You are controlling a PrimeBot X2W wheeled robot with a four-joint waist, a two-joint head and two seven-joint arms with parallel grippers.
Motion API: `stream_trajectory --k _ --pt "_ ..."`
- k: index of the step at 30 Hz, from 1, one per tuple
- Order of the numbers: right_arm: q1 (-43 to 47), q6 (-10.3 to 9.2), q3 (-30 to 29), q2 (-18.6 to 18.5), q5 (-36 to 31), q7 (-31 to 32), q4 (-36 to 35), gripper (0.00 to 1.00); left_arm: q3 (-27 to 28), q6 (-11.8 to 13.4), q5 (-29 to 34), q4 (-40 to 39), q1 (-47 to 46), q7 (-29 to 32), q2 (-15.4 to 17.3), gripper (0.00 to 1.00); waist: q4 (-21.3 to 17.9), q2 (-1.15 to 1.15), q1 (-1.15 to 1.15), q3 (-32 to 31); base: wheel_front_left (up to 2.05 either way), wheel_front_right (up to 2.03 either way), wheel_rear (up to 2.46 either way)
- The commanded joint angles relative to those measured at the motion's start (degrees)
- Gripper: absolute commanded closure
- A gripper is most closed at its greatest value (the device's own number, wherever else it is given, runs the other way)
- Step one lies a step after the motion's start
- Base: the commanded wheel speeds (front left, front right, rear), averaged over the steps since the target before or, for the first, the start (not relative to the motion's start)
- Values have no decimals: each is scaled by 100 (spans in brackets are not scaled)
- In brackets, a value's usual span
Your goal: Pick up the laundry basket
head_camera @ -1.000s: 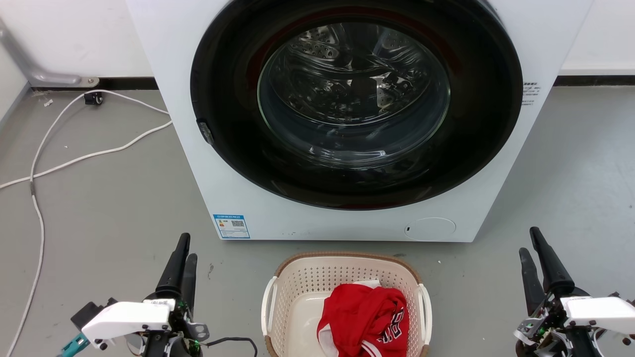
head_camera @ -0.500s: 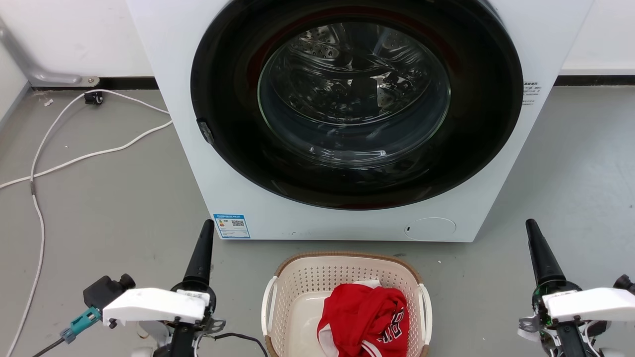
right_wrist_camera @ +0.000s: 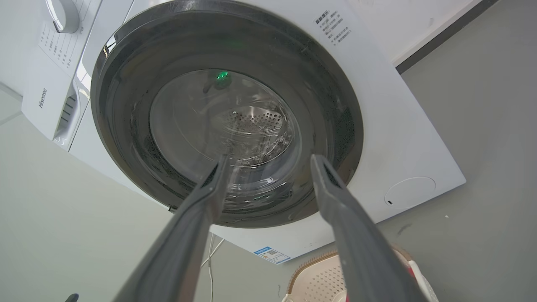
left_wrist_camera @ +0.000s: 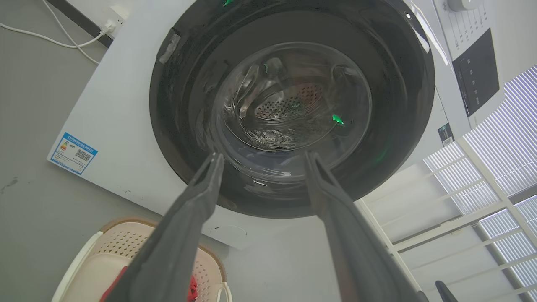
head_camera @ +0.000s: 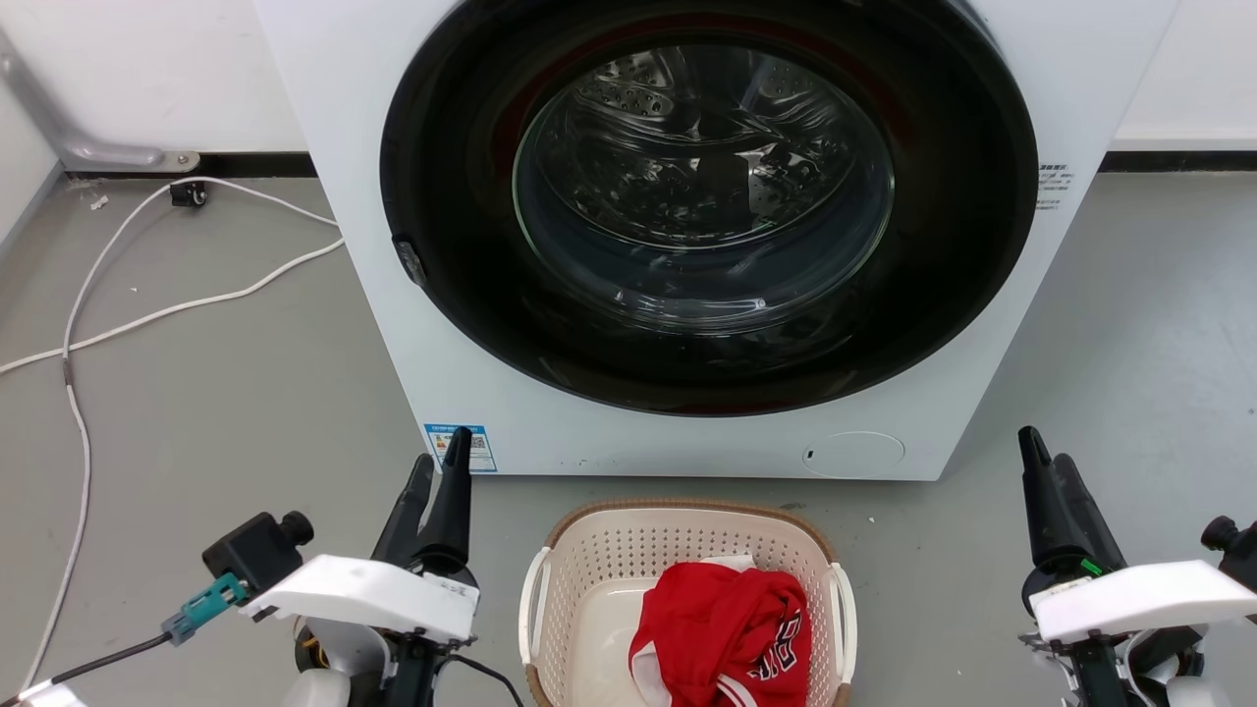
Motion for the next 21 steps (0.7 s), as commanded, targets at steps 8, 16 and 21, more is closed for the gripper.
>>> stream_trajectory --k 8,16,21 --pt "-8 2 46 -40 -1003 -187 -69 0 -199 123 1021 -43 -172 -189 22 0 -2 0 0 -13 0 0 0" --pt "-34 3 92 -34 -1754 -262 -3 0 -344 287 1747 14 -182 -330 63 0 6 0 0 -28 0 0 0" --pt "-31 2 161 -31 -2175 -308 2 0 -466 398 2155 28 -201 -412 103 0 14 0 0 -29 0 0 0"
